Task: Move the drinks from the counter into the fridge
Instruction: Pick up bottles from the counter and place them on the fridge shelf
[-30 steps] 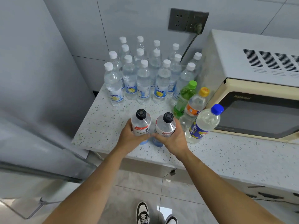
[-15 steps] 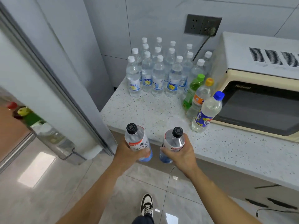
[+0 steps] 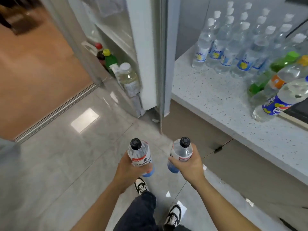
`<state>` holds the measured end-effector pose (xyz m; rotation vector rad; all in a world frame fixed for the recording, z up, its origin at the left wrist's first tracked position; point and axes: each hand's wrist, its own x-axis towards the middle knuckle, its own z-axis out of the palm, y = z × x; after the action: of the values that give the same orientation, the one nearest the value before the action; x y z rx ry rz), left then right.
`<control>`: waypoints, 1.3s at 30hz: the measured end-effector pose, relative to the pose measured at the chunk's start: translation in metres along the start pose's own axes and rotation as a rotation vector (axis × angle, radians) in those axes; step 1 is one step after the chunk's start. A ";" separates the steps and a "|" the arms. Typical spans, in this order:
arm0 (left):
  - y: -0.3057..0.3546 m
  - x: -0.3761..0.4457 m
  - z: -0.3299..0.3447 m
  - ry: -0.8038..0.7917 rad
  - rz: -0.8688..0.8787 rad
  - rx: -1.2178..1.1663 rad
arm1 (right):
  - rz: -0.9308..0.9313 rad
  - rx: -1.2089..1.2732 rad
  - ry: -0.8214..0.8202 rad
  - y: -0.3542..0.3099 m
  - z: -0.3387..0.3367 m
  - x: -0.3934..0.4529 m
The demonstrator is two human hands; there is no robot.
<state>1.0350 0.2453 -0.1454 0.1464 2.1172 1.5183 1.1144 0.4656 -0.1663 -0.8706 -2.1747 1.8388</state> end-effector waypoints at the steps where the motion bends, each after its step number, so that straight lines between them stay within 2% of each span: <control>1: -0.009 -0.008 -0.014 0.025 -0.015 -0.017 | -0.008 -0.014 -0.035 0.000 0.016 -0.004; 4: -0.035 -0.031 -0.057 0.083 -0.046 -0.067 | -0.020 -0.065 -0.150 -0.005 0.066 -0.012; 8: -0.066 -0.052 -0.122 0.238 -0.142 -0.139 | -0.031 -0.118 -0.305 -0.017 0.139 -0.013; 15: -0.103 -0.056 -0.251 0.342 -0.201 -0.213 | -0.098 -0.188 -0.468 -0.056 0.283 -0.004; 20: -0.118 -0.046 -0.327 0.393 -0.214 -0.210 | -0.164 -0.226 -0.500 -0.084 0.367 0.005; 25: -0.126 -0.013 -0.380 0.543 -0.267 -0.207 | -0.140 -0.222 -0.520 -0.104 0.432 0.033; 32: -0.117 0.081 -0.450 0.534 -0.274 -0.164 | -0.123 -0.215 -0.499 -0.133 0.515 0.108; 39: -0.072 0.192 -0.524 0.500 -0.246 -0.102 | -0.138 -0.216 -0.434 -0.188 0.579 0.216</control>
<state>0.6386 -0.1535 -0.1571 -0.5658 2.3087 1.6263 0.6010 0.0739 -0.1730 -0.3579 -2.6514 1.8875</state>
